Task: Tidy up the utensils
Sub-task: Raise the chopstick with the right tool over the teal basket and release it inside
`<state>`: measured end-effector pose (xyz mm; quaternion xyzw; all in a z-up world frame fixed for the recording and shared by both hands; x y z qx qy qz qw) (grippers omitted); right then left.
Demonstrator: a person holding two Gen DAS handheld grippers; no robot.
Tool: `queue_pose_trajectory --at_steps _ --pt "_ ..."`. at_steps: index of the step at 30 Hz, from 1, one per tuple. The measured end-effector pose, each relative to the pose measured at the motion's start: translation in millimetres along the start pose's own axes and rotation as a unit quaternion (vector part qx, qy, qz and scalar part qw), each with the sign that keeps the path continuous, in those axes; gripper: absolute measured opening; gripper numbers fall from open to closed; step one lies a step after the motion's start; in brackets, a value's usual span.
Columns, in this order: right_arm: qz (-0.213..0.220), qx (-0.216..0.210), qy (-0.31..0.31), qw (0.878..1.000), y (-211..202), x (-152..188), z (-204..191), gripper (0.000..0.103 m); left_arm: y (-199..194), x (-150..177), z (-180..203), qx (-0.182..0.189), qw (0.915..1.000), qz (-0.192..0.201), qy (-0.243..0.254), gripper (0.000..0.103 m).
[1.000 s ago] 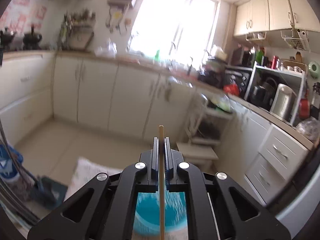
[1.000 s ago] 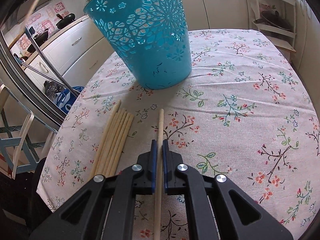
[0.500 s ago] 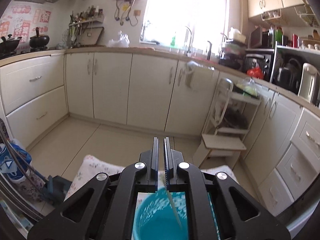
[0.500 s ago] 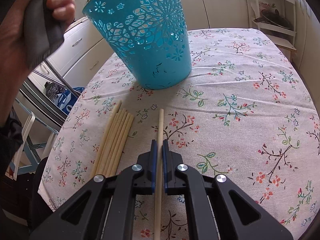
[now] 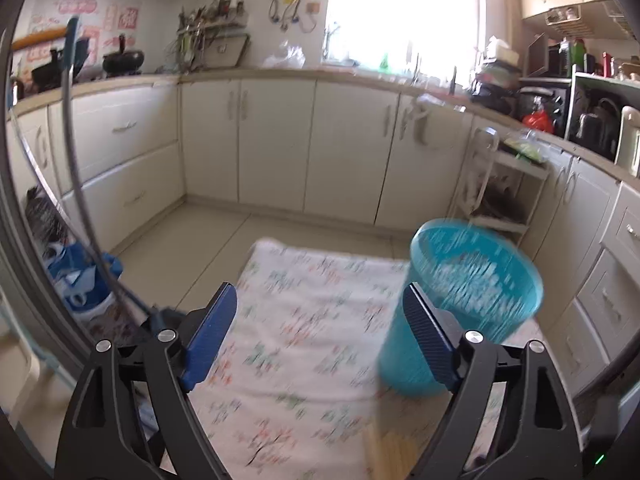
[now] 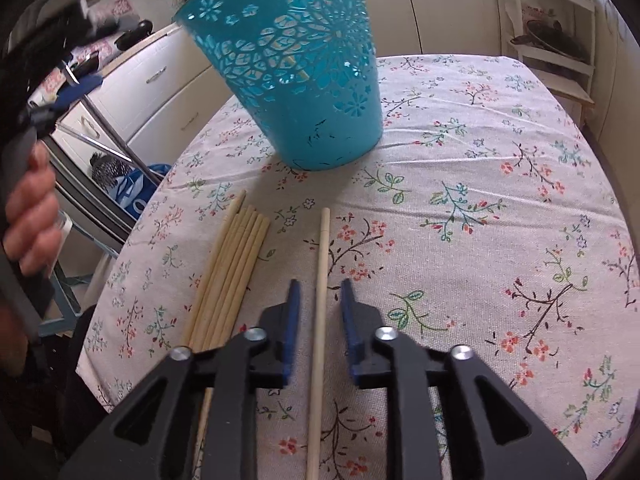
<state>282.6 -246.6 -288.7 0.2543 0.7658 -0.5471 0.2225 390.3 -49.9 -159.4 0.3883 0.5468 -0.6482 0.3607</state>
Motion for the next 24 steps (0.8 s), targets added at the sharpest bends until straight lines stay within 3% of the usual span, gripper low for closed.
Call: queue_pose_trajectory --at_steps 6,8,11,13,16,18,20,24 --pt "-0.022 0.049 -0.057 0.997 11 -8 -10 0.033 16 62 -42 -0.008 0.9967 -0.074 -0.033 0.081" --pt "-0.028 0.083 -0.094 0.992 14 -9 -15 0.022 20 74 -48 -0.001 0.9951 -0.087 -0.046 0.082" --pt "-0.042 0.096 -0.152 0.983 15 -6 -28 0.008 28 87 -52 0.009 0.9919 -0.107 -0.068 0.082" --pt "-0.053 0.095 -0.165 0.980 11 -4 -31 0.006 31 97 -53 0.013 0.9902 -0.116 -0.077 0.083" --pt "-0.052 0.036 -0.108 0.992 -9 -7 -29 0.006 31 101 -57 0.024 0.9878 -0.121 -0.096 0.084" --pt "-0.026 -0.037 -0.054 0.998 -35 -17 -32 0.006 33 103 -59 0.023 0.9867 -0.123 -0.103 0.086" --pt "0.024 -0.099 -0.018 0.995 -68 -42 -38 0.006 35 105 -56 0.027 0.9861 -0.129 -0.101 0.086" --pt "0.143 -0.140 0.017 0.980 -122 -116 -46 0.006 36 103 -49 0.031 0.9870 -0.131 -0.088 0.086"
Point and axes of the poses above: each gripper's, at about its wrist camera, not at the fingertips, and y roughly the way its jaws point, z to its right, x to its underside, the point moved 5 cm from there along y, roughly the way its jaws point, and after that the axes turned 5 degrees about z, right-handed, at the moved point
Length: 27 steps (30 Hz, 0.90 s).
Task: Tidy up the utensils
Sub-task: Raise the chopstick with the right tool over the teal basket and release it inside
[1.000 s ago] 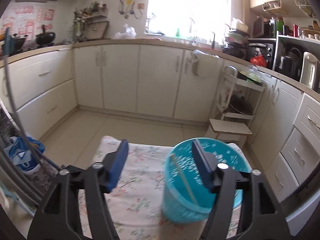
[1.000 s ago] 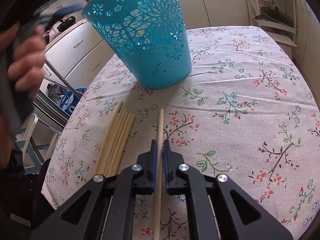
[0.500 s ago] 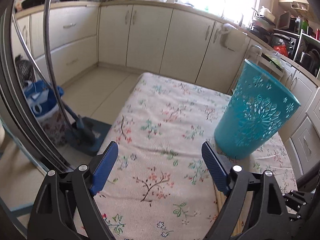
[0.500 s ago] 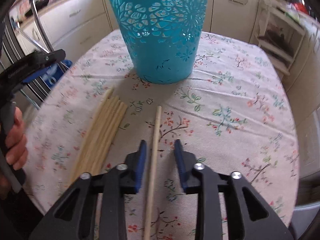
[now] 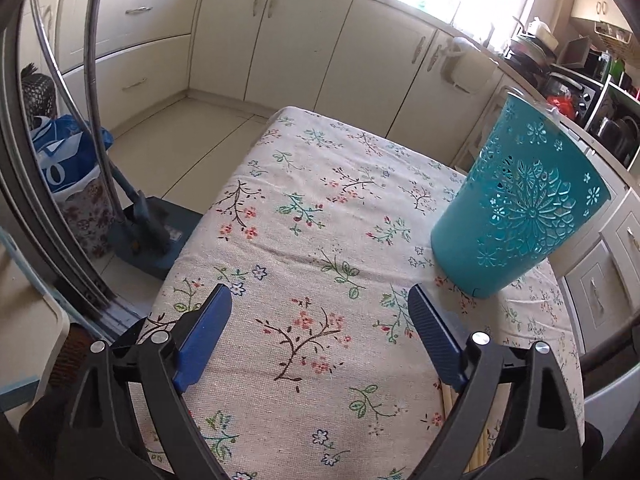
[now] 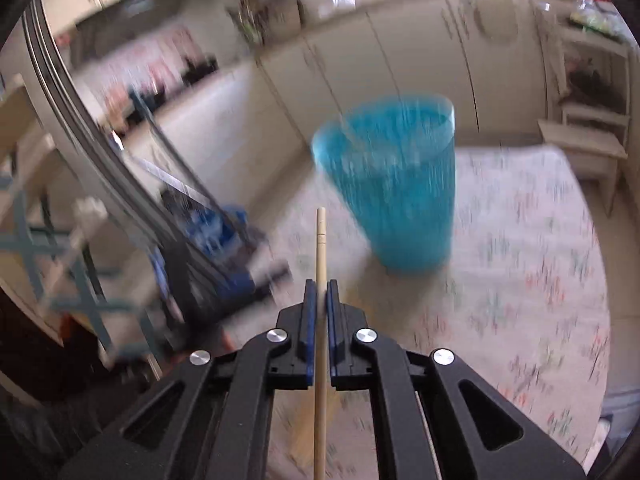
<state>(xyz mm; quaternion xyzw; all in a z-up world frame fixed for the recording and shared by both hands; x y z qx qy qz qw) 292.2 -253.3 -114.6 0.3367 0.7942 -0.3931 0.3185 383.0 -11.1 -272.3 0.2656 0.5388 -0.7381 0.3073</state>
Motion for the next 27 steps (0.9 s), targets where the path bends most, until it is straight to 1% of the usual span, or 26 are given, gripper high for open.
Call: queue_pose_trajectory --at_steps 2,3,4,5,6,8,12,15,18,23,24,27 --pt "0.070 0.006 0.010 0.997 -5 -47 -2 0.006 0 0 0 0.001 1.0000 -0.001 -0.002 0.086" --pt "0.097 0.014 0.010 0.995 -3 -67 -1 0.006 0 -1 -1 0.002 1.0000 -0.001 -0.005 0.086" --pt "0.128 0.032 0.011 0.991 1 -87 1 0.006 0 -1 -2 0.003 1.0000 -0.001 -0.010 0.086" --pt "0.147 0.044 0.014 0.988 10 -103 2 0.006 0 -1 -3 0.002 0.9999 -0.001 -0.013 0.086" --pt "0.156 0.053 0.017 0.986 21 -114 5 0.006 1 -1 -4 0.002 0.9999 -0.001 -0.017 0.086" --pt "0.169 0.093 0.021 0.981 48 -132 15 0.006 1 -1 -5 0.003 0.9998 0.000 -0.020 0.086" --pt "0.160 0.141 0.027 0.977 91 -140 38 0.006 1 -1 -4 0.003 0.9998 0.003 -0.020 0.086" --pt "0.141 0.162 0.032 0.976 104 -136 51 0.006 1 -1 -3 0.004 0.9998 0.003 -0.018 0.086" --pt "0.127 0.169 0.022 0.977 96 -124 62 0.006 1 -1 -3 0.005 0.9998 0.003 -0.018 0.086" --pt "0.103 0.169 0.010 0.980 105 -106 67 0.007 2 -2 -4 0.005 0.9998 0.002 -0.020 0.086" --pt "0.100 0.167 0.008 0.981 107 -104 67 0.007 2 -1 -4 0.004 0.9998 0.002 -0.020 0.086" --pt "0.103 0.160 -0.011 0.982 91 -96 52 0.008 1 -1 -5 0.002 0.9997 0.004 -0.023 0.086"
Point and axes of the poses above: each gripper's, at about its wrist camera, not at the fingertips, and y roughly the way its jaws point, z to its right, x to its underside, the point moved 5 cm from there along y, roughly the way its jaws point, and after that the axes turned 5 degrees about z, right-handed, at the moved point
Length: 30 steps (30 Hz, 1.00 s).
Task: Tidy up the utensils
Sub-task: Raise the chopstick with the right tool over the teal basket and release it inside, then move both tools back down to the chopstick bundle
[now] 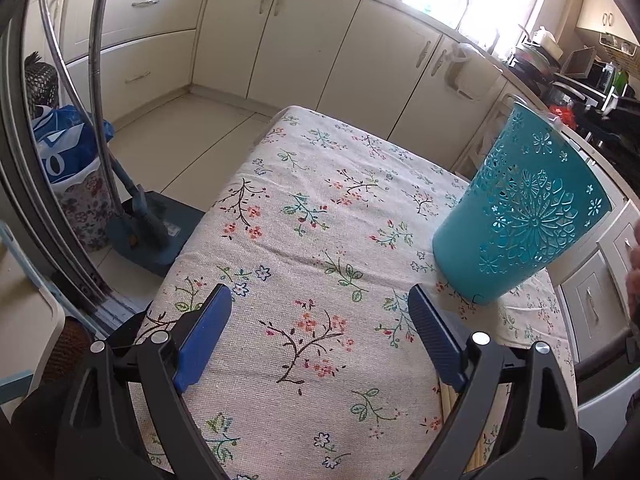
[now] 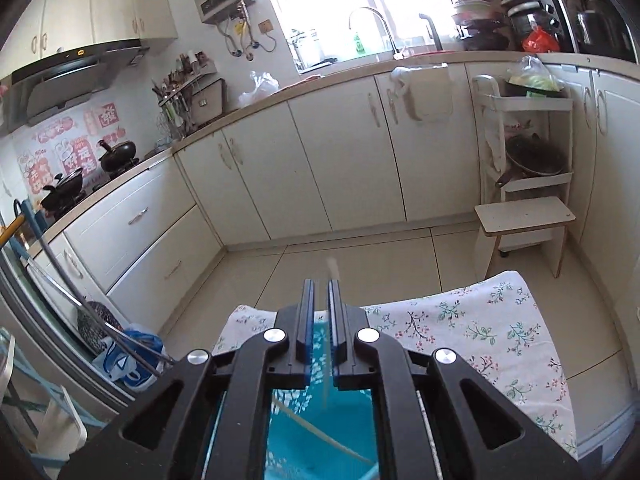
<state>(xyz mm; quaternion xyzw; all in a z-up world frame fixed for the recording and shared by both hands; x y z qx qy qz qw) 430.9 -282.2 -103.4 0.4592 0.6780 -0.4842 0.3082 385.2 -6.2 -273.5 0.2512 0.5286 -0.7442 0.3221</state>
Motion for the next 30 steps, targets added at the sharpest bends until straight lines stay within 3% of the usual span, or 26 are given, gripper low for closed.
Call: queue_pose_trajectory --at_steps 4,8,10,12,15,17,18,22,30 --pt "0.055 -0.012 -0.018 0.998 -57 -11 -14 0.029 -2 0 -4 -0.001 0.9999 0.006 -0.011 0.086" --pt "0.141 -0.027 -0.021 0.989 -141 -25 -27 0.036 -3 0 -9 -0.005 0.9997 0.009 -0.024 0.086" --pt "0.148 -0.032 -0.024 0.988 -169 -11 -31 0.037 -3 -1 -10 -0.007 0.9995 0.010 -0.029 0.086" --pt "0.118 -0.033 -0.033 0.992 -178 21 -35 0.037 -3 0 -11 -0.009 0.9994 0.012 -0.031 0.086" --pt "-0.022 -0.032 -0.061 0.997 -148 105 -42 0.036 -3 0 -10 -0.011 0.9995 0.012 -0.028 0.086" --pt "-0.119 -0.021 -0.067 0.990 -117 163 -37 0.021 -3 0 -9 -0.012 0.9996 0.010 -0.025 0.086" --pt "-0.149 -0.016 -0.062 0.987 -105 183 -32 0.019 -3 1 -9 -0.012 0.9996 0.009 -0.024 0.086" --pt "-0.199 -0.001 -0.034 0.979 -74 216 -20 0.017 -3 1 -10 -0.013 0.9995 0.007 -0.026 0.087" --pt "-0.224 0.006 -0.048 0.973 -53 230 -18 0.017 -2 1 -9 -0.011 0.9996 0.007 -0.025 0.087"
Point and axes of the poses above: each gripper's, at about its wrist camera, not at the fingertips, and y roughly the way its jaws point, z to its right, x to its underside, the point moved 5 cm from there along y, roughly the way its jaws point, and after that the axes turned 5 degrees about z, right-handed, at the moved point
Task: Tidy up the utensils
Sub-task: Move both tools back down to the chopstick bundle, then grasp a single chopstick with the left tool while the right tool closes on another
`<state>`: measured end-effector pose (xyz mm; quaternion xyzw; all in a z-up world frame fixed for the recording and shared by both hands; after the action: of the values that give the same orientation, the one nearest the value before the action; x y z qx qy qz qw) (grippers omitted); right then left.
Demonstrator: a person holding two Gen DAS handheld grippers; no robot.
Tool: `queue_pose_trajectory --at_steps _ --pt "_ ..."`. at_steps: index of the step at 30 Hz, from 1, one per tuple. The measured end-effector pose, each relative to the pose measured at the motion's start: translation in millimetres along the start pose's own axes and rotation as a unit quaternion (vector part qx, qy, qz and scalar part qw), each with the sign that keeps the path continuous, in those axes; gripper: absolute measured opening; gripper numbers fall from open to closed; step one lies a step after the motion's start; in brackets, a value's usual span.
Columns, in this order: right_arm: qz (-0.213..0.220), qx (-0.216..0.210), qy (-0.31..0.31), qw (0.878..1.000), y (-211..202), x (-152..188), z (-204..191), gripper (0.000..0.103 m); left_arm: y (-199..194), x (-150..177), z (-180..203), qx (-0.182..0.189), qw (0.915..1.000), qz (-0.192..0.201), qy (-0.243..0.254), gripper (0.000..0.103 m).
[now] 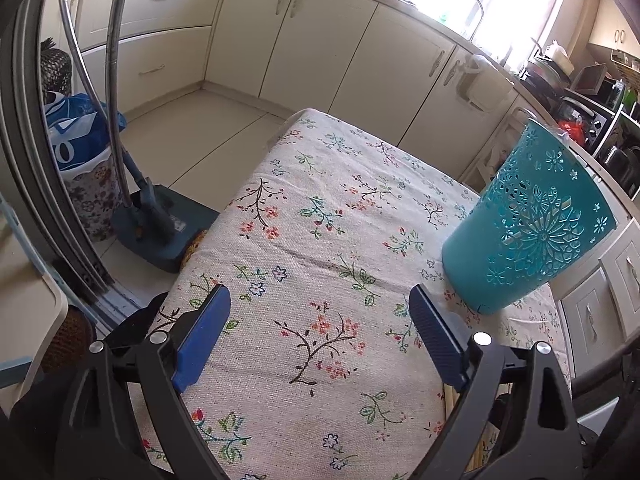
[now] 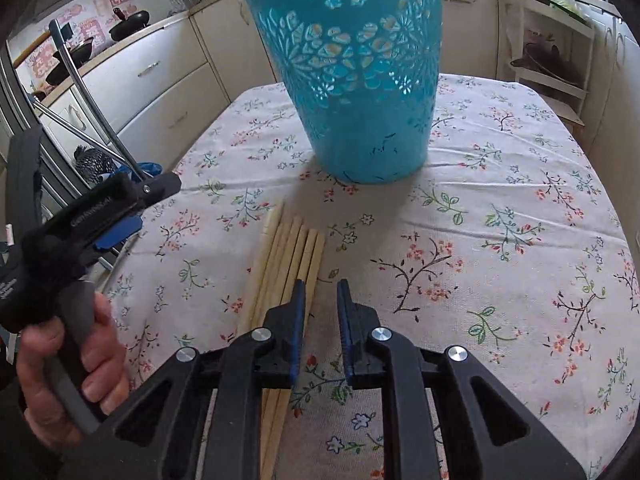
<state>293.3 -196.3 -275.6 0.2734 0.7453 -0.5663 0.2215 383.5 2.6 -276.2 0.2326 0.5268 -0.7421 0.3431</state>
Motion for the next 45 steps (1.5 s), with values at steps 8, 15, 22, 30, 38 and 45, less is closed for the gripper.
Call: queue_pose_trajectory --at_steps 8,15,22,30,38,45 --pt "-0.001 0.027 -0.049 0.998 6 3 -5 0.016 2 3 5 -0.006 0.9998 -0.012 0.013 0.087" --pt "0.012 0.026 -0.019 0.999 -11 16 35 0.011 -1 42 54 -0.010 0.9867 -0.084 0.139 0.088" --pt "0.034 0.005 0.010 0.999 -21 20 48 0.009 5 52 73 -0.049 0.9772 -0.097 0.182 0.088" --pt "0.033 -0.021 0.036 0.999 -20 22 52 0.009 8 54 80 -0.056 0.9754 -0.109 0.183 0.088" --pt "0.021 -0.021 0.039 0.999 -20 21 53 0.009 9 60 90 -0.069 0.9676 -0.121 0.211 0.084" --pt "-0.001 0.001 -0.029 1.000 -7 9 40 0.009 7 64 120 0.014 0.9571 -0.134 0.257 0.018"
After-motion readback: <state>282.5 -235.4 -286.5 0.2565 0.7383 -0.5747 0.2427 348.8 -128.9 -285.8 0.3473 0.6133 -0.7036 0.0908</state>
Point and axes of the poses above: each gripper's, at about its wrist camera, not at the fingertips, and y roughly the way its jaws point, z to its right, x to its underside, the point moved 5 cm from there along y, roughly the way its jaws point, and after that the axes turned 5 degrees about z, right-handed, at the moved point
